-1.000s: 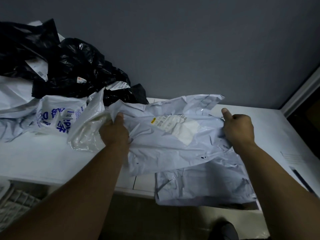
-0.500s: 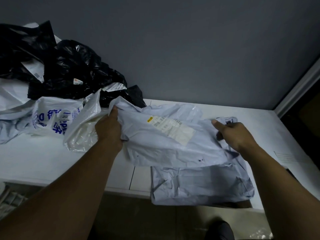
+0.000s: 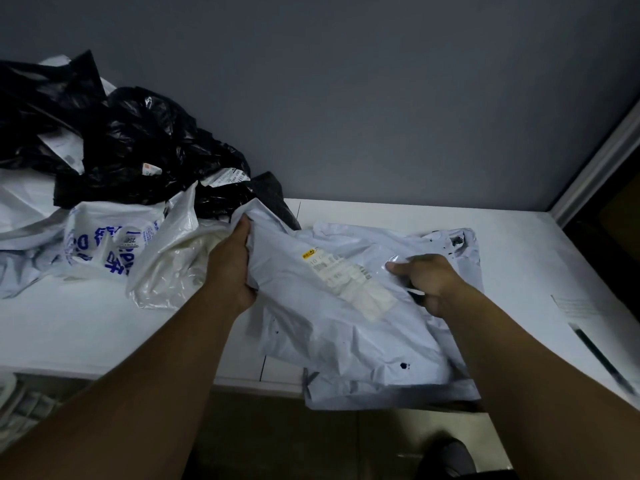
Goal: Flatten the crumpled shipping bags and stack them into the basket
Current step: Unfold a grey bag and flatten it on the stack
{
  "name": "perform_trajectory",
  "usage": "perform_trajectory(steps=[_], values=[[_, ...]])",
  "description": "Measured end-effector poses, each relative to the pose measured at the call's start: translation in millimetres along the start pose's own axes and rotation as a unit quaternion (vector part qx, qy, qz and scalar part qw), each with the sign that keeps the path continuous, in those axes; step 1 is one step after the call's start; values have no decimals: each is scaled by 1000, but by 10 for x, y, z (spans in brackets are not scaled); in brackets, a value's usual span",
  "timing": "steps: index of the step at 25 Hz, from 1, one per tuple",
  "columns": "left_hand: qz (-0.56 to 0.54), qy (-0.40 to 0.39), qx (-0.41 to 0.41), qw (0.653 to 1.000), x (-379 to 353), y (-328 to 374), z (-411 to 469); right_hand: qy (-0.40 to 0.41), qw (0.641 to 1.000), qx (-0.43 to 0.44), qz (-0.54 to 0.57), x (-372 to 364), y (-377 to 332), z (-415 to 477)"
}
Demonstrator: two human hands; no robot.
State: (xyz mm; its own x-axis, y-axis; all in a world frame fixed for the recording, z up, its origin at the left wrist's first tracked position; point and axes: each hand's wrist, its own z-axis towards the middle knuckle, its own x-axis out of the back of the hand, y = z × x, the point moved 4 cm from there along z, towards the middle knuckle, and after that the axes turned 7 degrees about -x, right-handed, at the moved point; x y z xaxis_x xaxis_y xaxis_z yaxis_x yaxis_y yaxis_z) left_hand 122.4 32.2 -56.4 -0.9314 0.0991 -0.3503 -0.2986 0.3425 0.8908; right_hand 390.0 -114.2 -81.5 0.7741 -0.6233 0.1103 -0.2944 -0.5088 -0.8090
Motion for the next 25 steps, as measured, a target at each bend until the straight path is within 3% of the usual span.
perform_trajectory(steps=[3, 7, 10, 12, 16, 19, 22, 25], values=[[142, 98, -42, 984, 177, 51, 51, 49, 992, 22, 113, 204, -136, 49], [258, 140, -65, 954, 253, 100, 39, 144, 981, 64, 115, 480, -266, 36], [136, 29, -12, 990, 91, 83, -56, 189, 968, 100, 130, 510, -277, 9], [59, -72, 23, 995, -16, 120, -170, 200, 959, 91, 177, 557, -281, 1], [162, -107, 53, 980, 88, 43, -197, 237, 930, 76, 272, 653, -287, -97], [198, -55, -34, 978, 168, 54, -121, 264, 931, 24, 250, 703, -265, -132], [279, 5, -147, 949, 253, 138, -128, 258, 934, 31, 243, 761, -273, -135], [248, 36, -152, 956, 324, 156, -133, 257, 943, 59, 204, 808, -308, -145]])
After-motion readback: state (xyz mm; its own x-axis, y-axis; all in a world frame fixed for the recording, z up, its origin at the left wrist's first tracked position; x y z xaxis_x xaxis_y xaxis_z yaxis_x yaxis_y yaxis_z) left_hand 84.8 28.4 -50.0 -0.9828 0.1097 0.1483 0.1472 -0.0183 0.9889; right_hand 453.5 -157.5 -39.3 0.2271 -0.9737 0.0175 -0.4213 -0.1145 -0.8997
